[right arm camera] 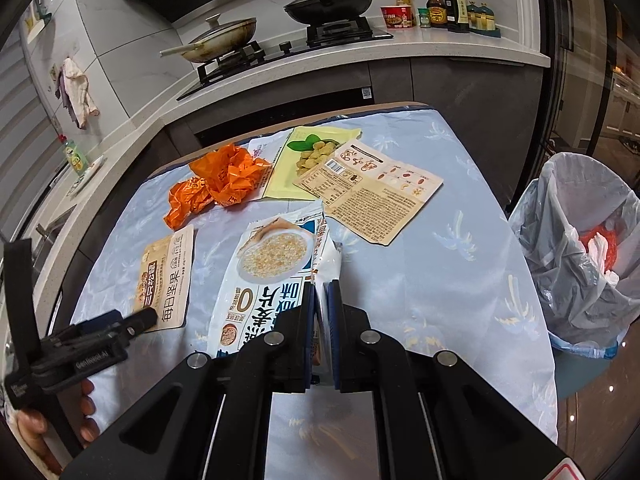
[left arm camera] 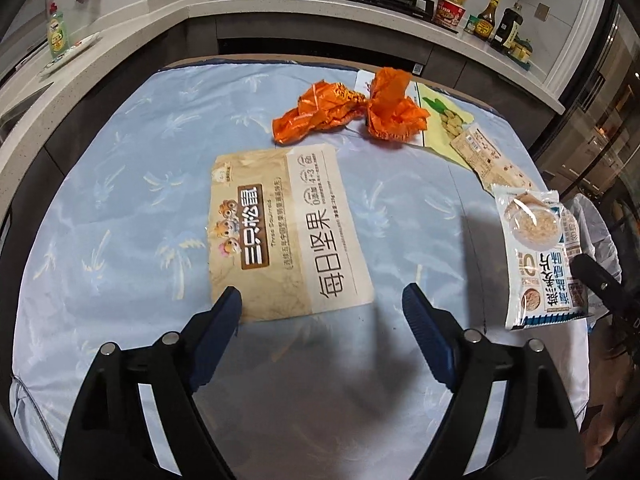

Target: Collect trash

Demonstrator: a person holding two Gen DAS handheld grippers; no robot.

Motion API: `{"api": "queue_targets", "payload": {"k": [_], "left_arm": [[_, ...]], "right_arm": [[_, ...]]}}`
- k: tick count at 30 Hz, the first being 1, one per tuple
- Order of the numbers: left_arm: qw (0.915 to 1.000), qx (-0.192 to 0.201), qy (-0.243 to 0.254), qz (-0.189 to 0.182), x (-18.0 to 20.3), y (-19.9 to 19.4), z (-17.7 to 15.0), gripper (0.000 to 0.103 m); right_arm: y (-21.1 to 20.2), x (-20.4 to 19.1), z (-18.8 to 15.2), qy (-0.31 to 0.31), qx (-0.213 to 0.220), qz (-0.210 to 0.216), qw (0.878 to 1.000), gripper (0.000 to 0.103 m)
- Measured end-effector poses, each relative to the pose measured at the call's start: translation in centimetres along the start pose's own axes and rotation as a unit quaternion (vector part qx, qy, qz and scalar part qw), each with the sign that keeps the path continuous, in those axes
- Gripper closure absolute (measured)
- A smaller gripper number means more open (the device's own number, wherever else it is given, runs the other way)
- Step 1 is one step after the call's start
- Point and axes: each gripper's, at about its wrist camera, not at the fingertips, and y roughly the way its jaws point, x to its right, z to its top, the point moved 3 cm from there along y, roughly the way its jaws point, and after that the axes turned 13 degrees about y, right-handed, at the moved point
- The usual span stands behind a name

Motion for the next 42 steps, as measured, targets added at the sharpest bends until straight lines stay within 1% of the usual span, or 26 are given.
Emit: {"api": "queue_targets", "payload": {"k": [3,7,9,11,13,14,15,16,18,19,20,21,22,23,24,25,26,27,29,31,34,35,38,41,42], "left_arm": [[0.9995,-0.005,0.014,0.027,0.9,1.0,-0.4,0.023],[0.9963,-0.014,0.024,0.081,0.8,2.7,-0.3,0.023],[0.9954,-0.021,0.026,0.09,0.5,3.4,-0.2,0.023],[0.9961,-0.017,0.019,0.084,0.2,3.7,-0.1,0.023],[0.9979,-0.015,0.006,0.063,-0.1,3.8,0.0,0.03],[0.9977,-0.011,0.005,0.066,-0.2,3.7,0.0,0.036],[0.998,-0.008,0.012,0.061,-0.1,3.6,0.1,0.042],[0.9982,-0.005,0.017,0.057,0.0,3.5,0.1,0.045],[0.9983,0.0,0.027,0.051,0.4,3.3,0.1,0.063],[0.9983,0.001,0.032,0.048,0.5,3.2,0.1,0.068],[0.9983,0.002,0.035,0.046,0.5,3.2,0.2,0.079],[0.9987,0.003,0.035,0.038,0.4,3.1,0.2,0.084],[0.9991,0.002,0.032,0.026,0.3,3.0,0.3,0.084],[0.9997,0.002,0.025,0.008,0.1,2.8,0.3,0.083],[0.9998,0.006,0.019,0.004,-0.2,2.6,0.5,0.081],[0.9997,0.016,0.014,0.014,-0.5,2.3,0.7,0.078],[0.9993,0.024,0.013,0.025,-0.9,1.9,1.1,0.061],[0.9988,0.034,0.01,0.035,-1.4,1.5,1.5,0.042],[0.9972,0.05,0.001,0.055,-2.6,1.1,2.3,0.028],[0.9964,0.055,-0.002,0.065,-4.0,1.4,3.3,0.028],[0.9978,0.04,-0.011,0.052,-5.6,2.8,4.1,0.028],[0.9978,0.037,-0.011,0.053,-6.0,3.3,4.4,0.028],[0.998,0.037,-0.011,0.05,-7.1,4.2,4.8,0.024],[0.9987,0.041,-0.025,0.019,-8.7,4.9,5.2,0.018],[0.9988,0.039,-0.03,0.006,-9.2,5.2,5.2,0.017]], "right_arm": [[0.0,0.1,0.0,0.003,-0.001,0.001,1.0,0.096],[0.0,0.2,0.0,0.003,-0.001,0.002,1.0,0.096],[-0.1,0.3,0.0,0.002,-0.001,0.002,1.0,0.096],[-0.1,0.3,0.0,0.002,-0.001,0.002,1.0,0.096],[0.0,0.2,0.0,0.002,-0.002,0.003,1.0,0.095],[0.0,0.2,0.0,0.002,-0.002,0.003,1.0,0.095],[0.0,0.2,0.0,0.002,-0.002,0.003,1.0,0.095],[0.1,0.3,0.0,0.003,-0.003,0.003,1.0,0.095],[0.1,0.3,0.1,0.004,-0.003,0.003,1.0,0.095],[0.2,0.3,0.1,0.003,-0.003,0.002,1.0,0.095],[0.2,0.4,0.1,0.004,-0.004,0.002,1.0,0.095],[0.2,0.4,0.1,0.005,-0.004,0.002,1.0,0.095],[0.2,0.4,0.1,0.005,-0.004,0.001,1.0,0.095],[0.2,0.5,0.1,0.004,-0.003,0.0,1.0,0.095],[0.3,0.5,0.1,0.004,-0.004,0.0,1.0,0.095],[0.3,0.5,0.2,0.004,-0.004,0.0,1.0,0.095],[0.3,0.5,0.2,0.004,-0.004,0.0,1.0,0.095],[0.2,0.4,0.2,0.003,-0.004,0.001,1.0,0.095],[0.4,0.3,0.2,0.002,-0.004,0.002,1.0,0.095],[0.4,0.2,0.5,0.0,-0.004,0.003,1.0,0.095],[0.8,-0.1,0.8,-0.003,-0.004,0.004,1.0,0.095],[0.9,-0.2,1.0,-0.003,-0.003,0.005,1.0,0.095],[1.0,-0.6,1.3,-0.005,-0.002,0.006,1.0,0.095],[1.1,-1.0,1.6,-0.008,-0.002,0.009,1.0,0.095],[1.2,-1.1,1.6,-0.008,-0.002,0.01,1.0,0.095]]}}
